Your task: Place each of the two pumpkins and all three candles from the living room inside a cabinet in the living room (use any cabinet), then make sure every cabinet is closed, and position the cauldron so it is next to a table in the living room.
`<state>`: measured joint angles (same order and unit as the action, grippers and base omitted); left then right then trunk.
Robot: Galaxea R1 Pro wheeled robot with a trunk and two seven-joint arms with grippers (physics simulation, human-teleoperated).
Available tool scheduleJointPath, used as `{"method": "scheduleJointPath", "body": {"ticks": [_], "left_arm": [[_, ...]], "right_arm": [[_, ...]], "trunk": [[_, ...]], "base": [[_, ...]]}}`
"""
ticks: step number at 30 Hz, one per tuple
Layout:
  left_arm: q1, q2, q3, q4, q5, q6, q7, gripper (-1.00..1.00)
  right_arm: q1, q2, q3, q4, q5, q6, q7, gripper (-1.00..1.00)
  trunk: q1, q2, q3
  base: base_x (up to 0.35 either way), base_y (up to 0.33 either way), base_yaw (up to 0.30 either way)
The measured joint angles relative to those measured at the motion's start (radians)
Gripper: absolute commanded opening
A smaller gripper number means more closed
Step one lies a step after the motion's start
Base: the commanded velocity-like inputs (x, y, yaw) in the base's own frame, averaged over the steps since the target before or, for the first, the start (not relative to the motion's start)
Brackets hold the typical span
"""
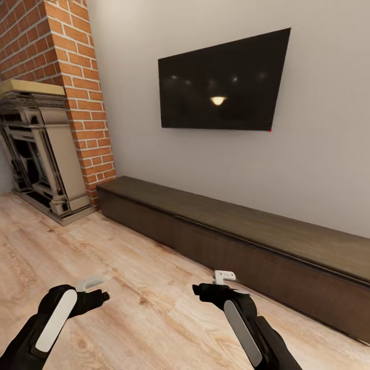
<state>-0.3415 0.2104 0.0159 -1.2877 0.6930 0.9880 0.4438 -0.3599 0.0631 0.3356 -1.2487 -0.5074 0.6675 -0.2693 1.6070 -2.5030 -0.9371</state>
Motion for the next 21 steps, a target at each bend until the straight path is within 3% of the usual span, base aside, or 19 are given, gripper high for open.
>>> {"method": "scheduleJointPath", "body": {"ticks": [7, 12, 21], "left_arm": [[0.0, 0.001, -0.001, 0.0, -0.001, 0.0, 0.0, 1.0], [0.0, 0.001, 0.0, 0.0, -0.001, 0.0, 0.0, 1.0], [0.0, 0.001, 0.0, 0.0, -0.001, -0.001, 0.001, 1.0]], "right_arm": [[0.0, 0.0, 0.001, -0.002, 0.0, 0.001, 0.0, 1.0], [0.0, -0.001, 0.035, 0.0, -0.001, 0.0, 0.0, 1.0], [0.0, -0.001, 0.043, 0.0, 0.0, 0.0, 0.0, 1.0]], "trunk": [[0.0, 0.0, -0.003], [0.0, 0.0, -0.005], [0.0, 0.0, -0.008]], "base": [[0.0, 0.0, 0.272], [0.0, 0.0, 0.272], [0.0, 0.0, 0.272]]}}
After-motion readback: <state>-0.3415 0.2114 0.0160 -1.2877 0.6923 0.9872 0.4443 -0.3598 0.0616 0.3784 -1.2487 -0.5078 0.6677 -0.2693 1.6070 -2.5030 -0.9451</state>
